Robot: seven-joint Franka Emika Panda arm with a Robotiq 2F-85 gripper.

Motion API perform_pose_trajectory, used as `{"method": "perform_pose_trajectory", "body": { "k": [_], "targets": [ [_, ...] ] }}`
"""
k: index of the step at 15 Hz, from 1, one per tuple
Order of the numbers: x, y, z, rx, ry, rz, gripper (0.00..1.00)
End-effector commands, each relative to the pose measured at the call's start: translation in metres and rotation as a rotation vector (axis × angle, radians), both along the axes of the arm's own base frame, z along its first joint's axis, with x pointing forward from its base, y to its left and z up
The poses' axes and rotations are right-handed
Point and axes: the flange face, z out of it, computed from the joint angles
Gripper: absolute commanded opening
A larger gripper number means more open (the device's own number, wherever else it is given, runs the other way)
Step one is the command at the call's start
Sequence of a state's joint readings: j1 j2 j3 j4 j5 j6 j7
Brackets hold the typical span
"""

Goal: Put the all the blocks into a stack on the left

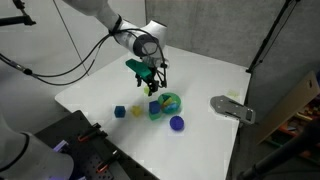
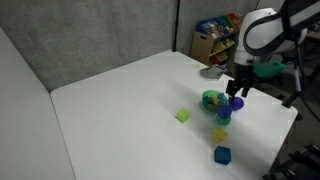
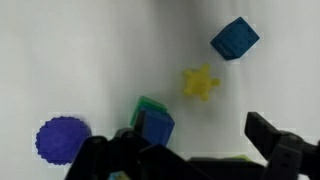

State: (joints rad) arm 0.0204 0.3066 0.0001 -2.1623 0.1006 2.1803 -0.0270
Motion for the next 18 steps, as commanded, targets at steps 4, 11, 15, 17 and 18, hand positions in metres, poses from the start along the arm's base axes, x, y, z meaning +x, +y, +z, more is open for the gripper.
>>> {"method": "perform_pose_trajectory", "body": {
  "k": [4, 11, 15, 17, 18],
  "targets": [
    [0.009, 0.000, -0.050, -0.082, -0.007, -0.112, 1.00],
    [0.016, -0.014, -0.087, -0.122, -0.124, -0.135, 1.00],
    [0.016, -0.010, -0.103, -0.116, -0.191, -0.127, 1.00],
    [0.017, -0.009, -0.110, -0.116, -0.206, -0.126, 1.00],
    [0.016, -0.009, -0.113, -0.116, -0.212, -0.124, 1.00]
  ]
}}
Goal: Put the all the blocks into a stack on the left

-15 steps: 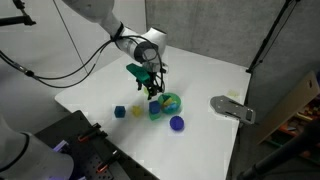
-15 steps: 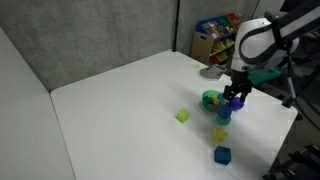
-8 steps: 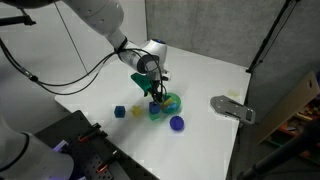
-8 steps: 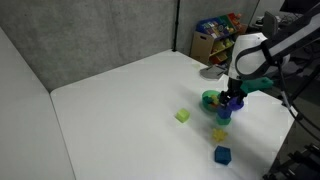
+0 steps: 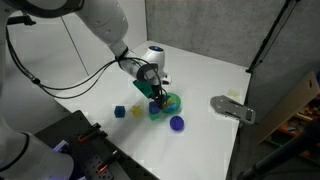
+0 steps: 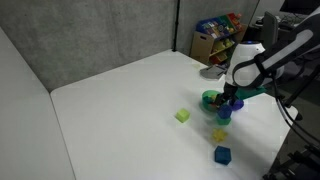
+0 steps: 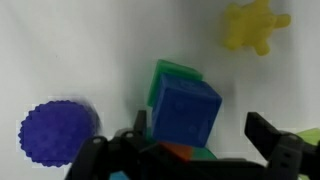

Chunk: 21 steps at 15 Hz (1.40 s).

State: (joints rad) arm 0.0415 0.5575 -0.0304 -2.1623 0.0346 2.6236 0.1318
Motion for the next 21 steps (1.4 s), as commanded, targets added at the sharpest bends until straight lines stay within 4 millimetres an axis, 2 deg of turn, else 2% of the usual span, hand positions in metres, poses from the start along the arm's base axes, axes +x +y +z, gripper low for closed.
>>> {"method": "perform_pose_trajectory", "body": {
  "k": [1, 5, 6, 7, 12, 15, 21],
  "targets": [
    [0.000, 0.003, -0.010, -0.014, -0.031, -0.001, 1.00],
    [-0.001, 0.005, -0.019, -0.024, -0.041, 0.004, 1.00],
    [-0.002, 0.005, -0.020, -0.028, -0.041, 0.004, 0.75],
    [-0.002, 0.005, -0.020, -0.029, -0.040, 0.006, 0.75],
    [-0.004, 0.000, -0.012, -0.012, -0.020, 0.005, 0.34],
    [-0.004, 0.002, 0.002, 0.006, -0.020, 0.021, 0.27],
    [0.014, 0.021, 0.037, 0.073, -0.070, 0.102, 0.24]
  ]
}}
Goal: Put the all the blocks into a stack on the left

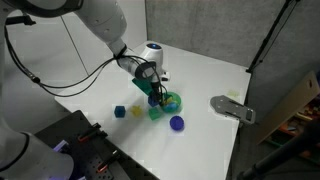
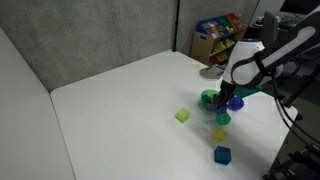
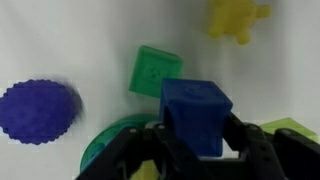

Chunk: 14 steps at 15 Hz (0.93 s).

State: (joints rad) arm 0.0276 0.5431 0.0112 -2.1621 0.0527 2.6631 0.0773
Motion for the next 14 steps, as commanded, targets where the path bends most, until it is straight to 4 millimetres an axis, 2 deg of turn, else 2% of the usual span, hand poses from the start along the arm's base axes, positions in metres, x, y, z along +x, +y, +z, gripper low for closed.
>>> {"method": "perform_pose_trajectory", "body": {
  "k": [1, 5, 11, 14],
  "targets": [
    [0.012, 0.009, 0.033, 0.046, -0.026, 0.063, 0.24],
    [0.030, 0.030, 0.052, 0.081, -0.055, 0.143, 0.24],
    [0.059, 0.070, 0.065, 0.090, -0.101, 0.274, 0.24],
    [0.070, 0.090, 0.065, 0.086, -0.119, 0.333, 0.24]
  ]
}}
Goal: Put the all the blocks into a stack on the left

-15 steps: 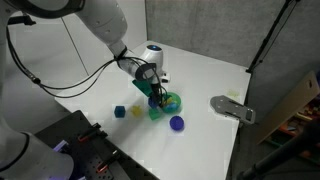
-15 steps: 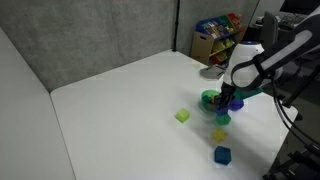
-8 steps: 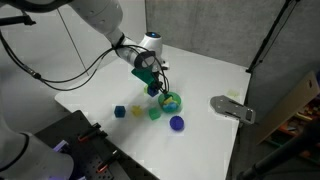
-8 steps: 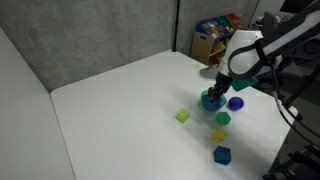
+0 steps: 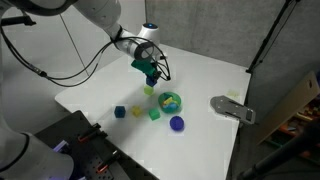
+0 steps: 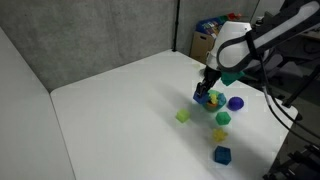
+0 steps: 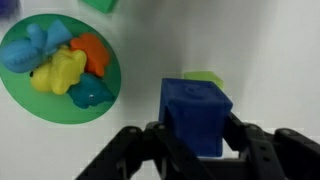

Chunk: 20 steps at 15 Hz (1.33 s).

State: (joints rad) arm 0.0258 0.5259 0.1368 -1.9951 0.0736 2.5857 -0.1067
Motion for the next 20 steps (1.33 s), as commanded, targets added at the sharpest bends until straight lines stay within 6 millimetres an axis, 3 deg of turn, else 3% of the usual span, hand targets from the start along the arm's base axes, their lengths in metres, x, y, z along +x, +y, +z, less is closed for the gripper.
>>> {"method": "perform_pose_trajectory", "body": {
  "k": [1, 7, 20],
  "targets": [
    [0.019, 0.021, -0.002, -0.004, -0.010, 0.078, 0.24],
    [0.025, 0.050, -0.026, -0.042, 0.002, 0.137, 0.24],
    [0.038, 0.076, -0.064, -0.082, 0.031, 0.151, 0.24]
  ]
}}
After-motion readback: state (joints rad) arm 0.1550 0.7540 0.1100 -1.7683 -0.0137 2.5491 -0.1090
